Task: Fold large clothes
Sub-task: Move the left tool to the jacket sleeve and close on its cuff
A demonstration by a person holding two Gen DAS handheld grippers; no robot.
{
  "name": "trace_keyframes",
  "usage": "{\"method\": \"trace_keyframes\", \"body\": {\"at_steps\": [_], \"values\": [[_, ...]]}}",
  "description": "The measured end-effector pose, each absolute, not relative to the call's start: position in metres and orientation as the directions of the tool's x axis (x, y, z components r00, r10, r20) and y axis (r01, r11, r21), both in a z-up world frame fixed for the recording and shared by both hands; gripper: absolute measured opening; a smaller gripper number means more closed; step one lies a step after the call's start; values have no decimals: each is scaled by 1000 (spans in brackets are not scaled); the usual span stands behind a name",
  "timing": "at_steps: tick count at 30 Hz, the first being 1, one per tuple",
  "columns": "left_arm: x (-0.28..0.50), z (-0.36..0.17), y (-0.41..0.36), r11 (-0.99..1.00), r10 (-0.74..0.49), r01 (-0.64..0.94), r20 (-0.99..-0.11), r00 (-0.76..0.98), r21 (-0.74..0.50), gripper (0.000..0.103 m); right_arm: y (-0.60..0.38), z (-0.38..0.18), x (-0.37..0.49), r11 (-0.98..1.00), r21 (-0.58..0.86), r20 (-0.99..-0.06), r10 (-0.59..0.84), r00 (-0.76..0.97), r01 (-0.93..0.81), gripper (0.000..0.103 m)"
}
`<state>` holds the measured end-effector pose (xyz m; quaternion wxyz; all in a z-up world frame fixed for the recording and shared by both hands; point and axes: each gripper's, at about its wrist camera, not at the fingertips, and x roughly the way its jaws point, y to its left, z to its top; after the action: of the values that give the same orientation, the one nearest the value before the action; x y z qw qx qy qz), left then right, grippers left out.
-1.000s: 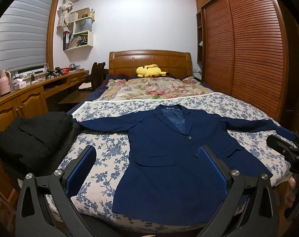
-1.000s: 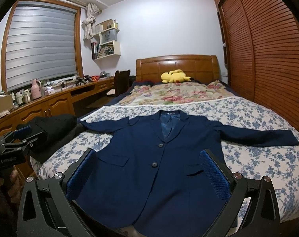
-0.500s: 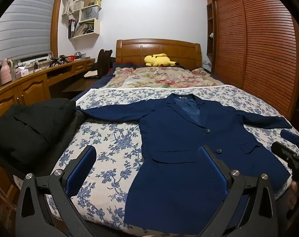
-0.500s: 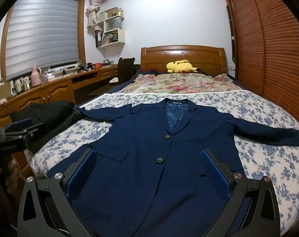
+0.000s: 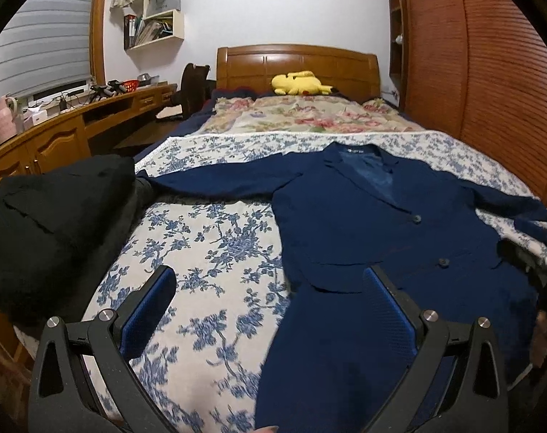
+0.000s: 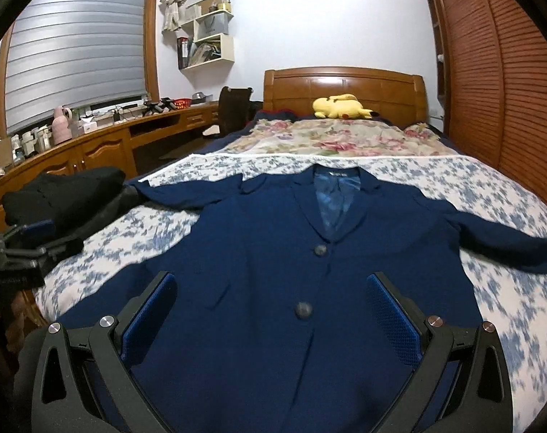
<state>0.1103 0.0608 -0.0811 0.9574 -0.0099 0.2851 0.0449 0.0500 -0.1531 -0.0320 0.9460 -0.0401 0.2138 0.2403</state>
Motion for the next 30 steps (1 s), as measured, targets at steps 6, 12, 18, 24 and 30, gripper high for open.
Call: {"method": "trace_keyframes", "body": {"at_steps": [6,12,18,24,30], "values": [[140,-86,84,995,95,-101,-576,812,21,103,-142,-28,82,870,18,-404,457,792,-492,103],[171,-84,115,991,113,-133,-608,786,11,103,-126,-33,121,851,23,-421,484,767,-524,103],[204,-97,141,988,84,-148,-664,743,-41,103,-112,-55,154,831,14,-474,495,729,-555,103],[245,-100,149,993,78,-115,-683,726,-10,103,-111,-86,177,821,50,-577,489,654,-569,103],[299,-115,173,988,71,-147,-727,683,-41,103,-117,-86,182,821,69,-590,492,640,-567,103]]}}
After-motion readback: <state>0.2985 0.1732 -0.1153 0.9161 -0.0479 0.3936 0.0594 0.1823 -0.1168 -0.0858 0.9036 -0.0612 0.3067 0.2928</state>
